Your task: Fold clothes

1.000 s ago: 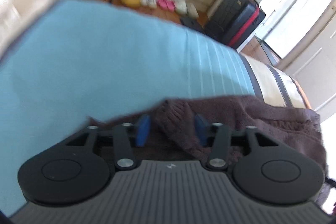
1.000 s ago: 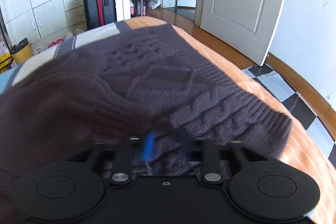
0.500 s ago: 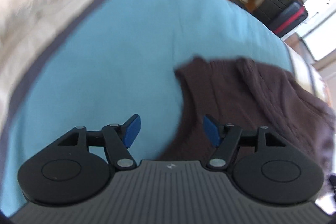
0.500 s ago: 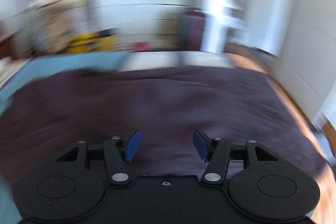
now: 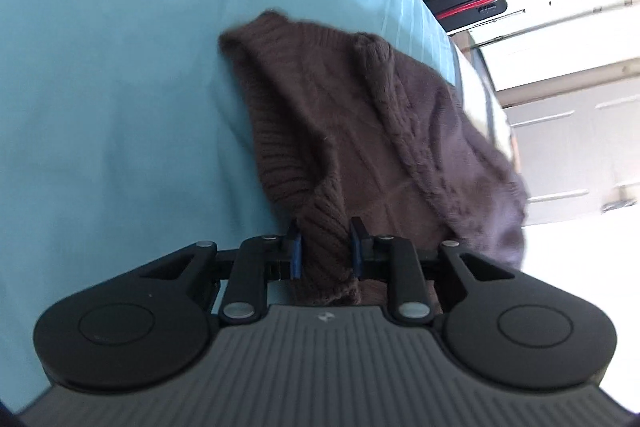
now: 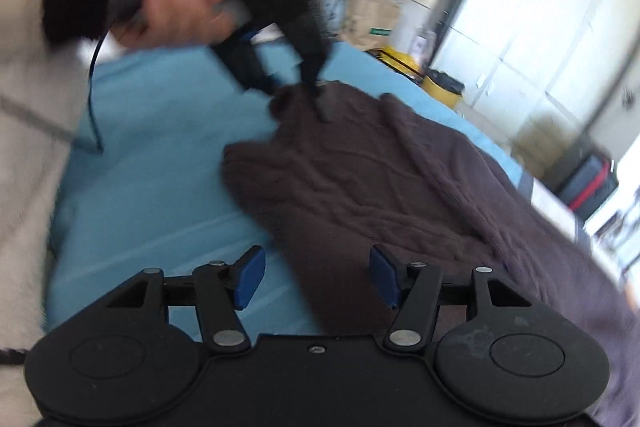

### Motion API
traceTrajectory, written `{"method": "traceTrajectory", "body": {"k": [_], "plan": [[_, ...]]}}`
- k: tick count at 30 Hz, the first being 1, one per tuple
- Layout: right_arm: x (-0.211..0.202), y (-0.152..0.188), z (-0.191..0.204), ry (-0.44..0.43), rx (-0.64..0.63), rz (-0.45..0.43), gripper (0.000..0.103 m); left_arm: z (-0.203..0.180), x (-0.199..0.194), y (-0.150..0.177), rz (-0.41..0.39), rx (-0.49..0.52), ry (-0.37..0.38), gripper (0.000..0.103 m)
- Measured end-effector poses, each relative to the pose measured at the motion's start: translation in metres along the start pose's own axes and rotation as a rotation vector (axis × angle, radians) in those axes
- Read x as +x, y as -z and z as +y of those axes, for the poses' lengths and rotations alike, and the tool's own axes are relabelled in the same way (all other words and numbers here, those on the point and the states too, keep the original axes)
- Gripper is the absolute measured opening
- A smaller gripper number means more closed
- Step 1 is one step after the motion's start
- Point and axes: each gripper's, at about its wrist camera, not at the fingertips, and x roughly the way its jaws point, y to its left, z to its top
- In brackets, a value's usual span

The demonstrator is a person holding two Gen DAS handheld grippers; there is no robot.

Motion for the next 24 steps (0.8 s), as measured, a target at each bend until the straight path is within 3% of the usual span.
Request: {"method": "traceTrajectory", "body": {"k": [4, 6, 10, 11, 12, 13, 16, 19, 22, 24], "plan": [[0.026, -0.010, 0.037, 0.123, -0.225, 0.046, 0.068, 0.002, -0.002, -0.004, -0.002, -0.005, 0.075, 0.021], [0.040, -0.015, 0.044, 0.165, -0.261, 0.038, 0.068, 0.003, -0.004, -0.003, -0.007, -0.015, 0.107, 0.021], [0.052, -0.032, 0.017, 0.146, -0.034, 0.043, 0.065, 0.002, -0.017, -0.002, -0.082, 0.003, 0.195, 0.020], [0.054, -0.035, 0.007, 0.137, 0.024, 0.040, 0.059, -0.002, -0.021, -0.001, -0.105, 0.029, 0.214, 0.020], [0.056, -0.036, -0.002, 0.129, 0.077, 0.037, 0.042, -0.006, -0.025, -0.001, -0.126, 0.052, 0.235, 0.020], [0.059, -0.037, -0.009, 0.125, 0.119, 0.035, 0.038, -0.011, -0.025, -0.001, -0.134, 0.073, 0.261, 0.020], [0.070, -0.042, -0.017, 0.171, 0.119, 0.022, 0.036, -0.037, -0.016, -0.003, -0.115, 0.192, 0.301, 0.019], [0.056, -0.046, -0.028, 0.158, 0.097, 0.001, 0.029, -0.076, -0.007, -0.005, -0.098, 0.288, 0.284, 0.019], [0.022, -0.044, -0.061, 0.120, 0.237, -0.055, 0.028, -0.135, -0.011, 0.003, -0.087, 0.413, 0.336, 0.019], [0.001, -0.034, -0.091, 0.067, 0.394, -0.073, 0.029, -0.185, -0.008, 0.016, -0.066, 0.521, 0.357, 0.019]]}}
